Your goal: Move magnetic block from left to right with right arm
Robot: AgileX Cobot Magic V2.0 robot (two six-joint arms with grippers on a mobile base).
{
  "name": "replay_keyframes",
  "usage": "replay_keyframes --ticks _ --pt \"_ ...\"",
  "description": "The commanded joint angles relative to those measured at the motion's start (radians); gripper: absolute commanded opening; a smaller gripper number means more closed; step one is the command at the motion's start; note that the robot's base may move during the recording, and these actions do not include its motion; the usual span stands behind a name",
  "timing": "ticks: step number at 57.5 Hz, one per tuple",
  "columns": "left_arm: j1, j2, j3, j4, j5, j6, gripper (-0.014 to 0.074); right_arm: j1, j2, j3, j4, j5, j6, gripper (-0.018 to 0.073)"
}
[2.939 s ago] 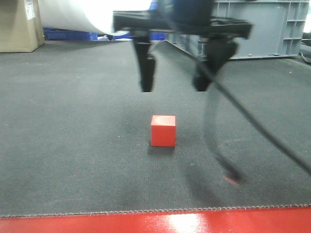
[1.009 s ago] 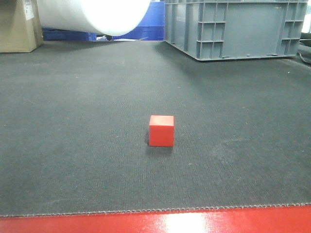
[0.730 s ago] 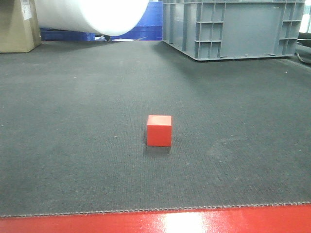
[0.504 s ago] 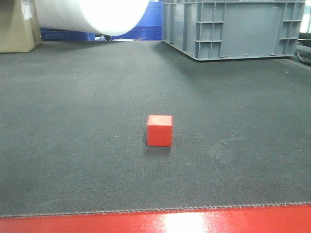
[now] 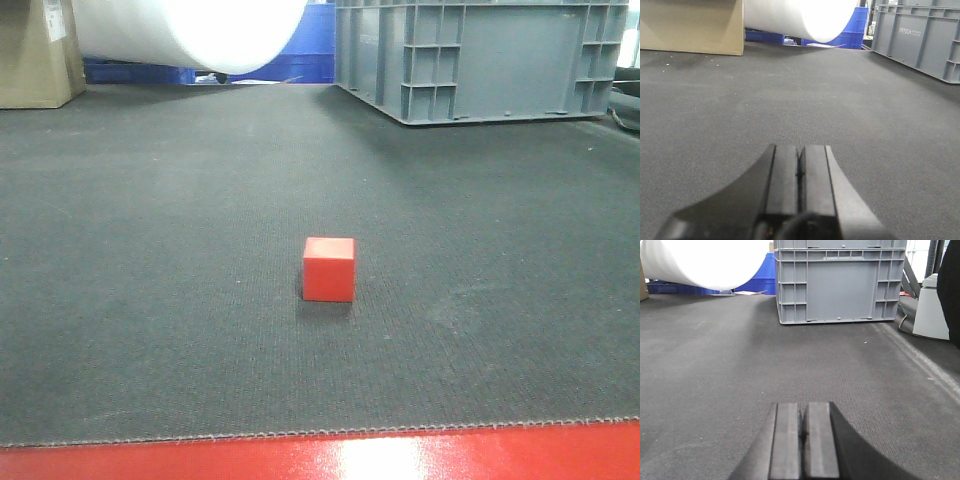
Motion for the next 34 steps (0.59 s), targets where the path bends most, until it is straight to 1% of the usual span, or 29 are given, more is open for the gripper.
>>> replay_keyframes --ticks 1,34 --pt "0.0 -0.007 0.008 -0.003 -0.083 -0.007 -0.0126 -0.006 -0.022 0.0 -0.001 -0.092 -0.009 0.0057" --pt "0.0 -0.007 0.008 -0.003 -0.083 -0.007 -0.0126 -0.006 -0.022 0.0 -0.001 -0.092 -0.009 0.0057"
